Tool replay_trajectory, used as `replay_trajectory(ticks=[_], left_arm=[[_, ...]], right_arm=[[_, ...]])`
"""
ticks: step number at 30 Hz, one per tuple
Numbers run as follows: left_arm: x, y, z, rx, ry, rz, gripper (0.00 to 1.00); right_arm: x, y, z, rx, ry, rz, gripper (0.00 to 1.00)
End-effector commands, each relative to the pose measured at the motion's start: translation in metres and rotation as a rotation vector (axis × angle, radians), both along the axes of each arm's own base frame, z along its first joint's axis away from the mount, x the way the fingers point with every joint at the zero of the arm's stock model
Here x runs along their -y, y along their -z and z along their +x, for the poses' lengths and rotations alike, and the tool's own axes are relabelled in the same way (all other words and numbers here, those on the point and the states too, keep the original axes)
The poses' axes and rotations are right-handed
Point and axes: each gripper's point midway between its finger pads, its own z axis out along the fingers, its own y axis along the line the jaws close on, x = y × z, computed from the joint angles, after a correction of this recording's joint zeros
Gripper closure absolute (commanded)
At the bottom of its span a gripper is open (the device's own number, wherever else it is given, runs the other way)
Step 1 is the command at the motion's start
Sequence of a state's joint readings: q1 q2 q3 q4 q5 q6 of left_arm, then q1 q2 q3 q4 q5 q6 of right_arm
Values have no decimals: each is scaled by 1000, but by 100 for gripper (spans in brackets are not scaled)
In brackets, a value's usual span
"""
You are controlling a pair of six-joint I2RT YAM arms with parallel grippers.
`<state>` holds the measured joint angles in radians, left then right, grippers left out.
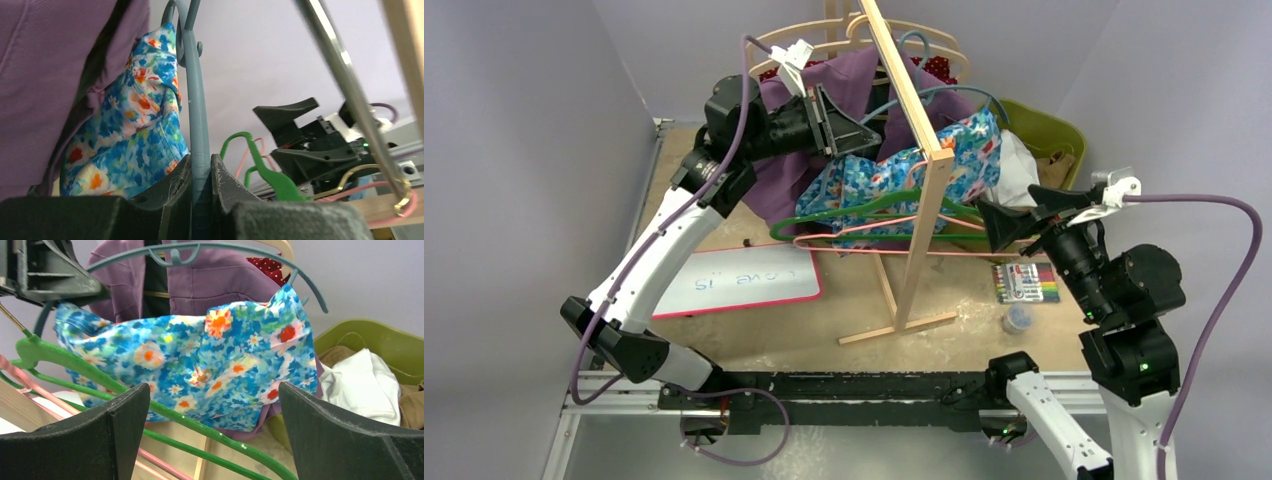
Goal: Remove the skirt from the hanger
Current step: Pick up the hanger from the clothesline, then remove the skirt from the hanger.
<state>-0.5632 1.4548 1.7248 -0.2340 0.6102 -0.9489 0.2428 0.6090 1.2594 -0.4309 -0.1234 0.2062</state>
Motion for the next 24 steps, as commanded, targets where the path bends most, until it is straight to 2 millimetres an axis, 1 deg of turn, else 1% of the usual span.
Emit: replay_trajectory(ticks=[1,5,9,12,16,18,19,20,22,24], left_arm=[[-2,-5,8,147,-38,26,100],[-6,21,15,193,-69,111,100],[-22,44,24,173,-176,195,100],[-26,51,18,181,-174,213,100],[-28,52,10,205,-158,201,100],[-29,52,7,217,-153,191,100],[-29,49,4,228,-149,179,100],[-29,49,3,232,-146,173,100],[-29,46,1,241,-141,156,100],[-30,40,-1,261,-144,136,100]], right_arm=[[2,-14,1,20,12,16,1],[4,-8,4,6,27,17,1],[8,-2,10,-19,61,0,1],[13,-7,14,-7,85,-18,1],[16,-24,24,16,111,-42,1],[14,-35,35,-3,121,-23,1],[10,-44,45,-20,112,-12,1],[6,-48,53,-44,108,-2,1],[-3,-51,70,-85,80,3,1],[-9,-47,91,-124,80,4,1]])
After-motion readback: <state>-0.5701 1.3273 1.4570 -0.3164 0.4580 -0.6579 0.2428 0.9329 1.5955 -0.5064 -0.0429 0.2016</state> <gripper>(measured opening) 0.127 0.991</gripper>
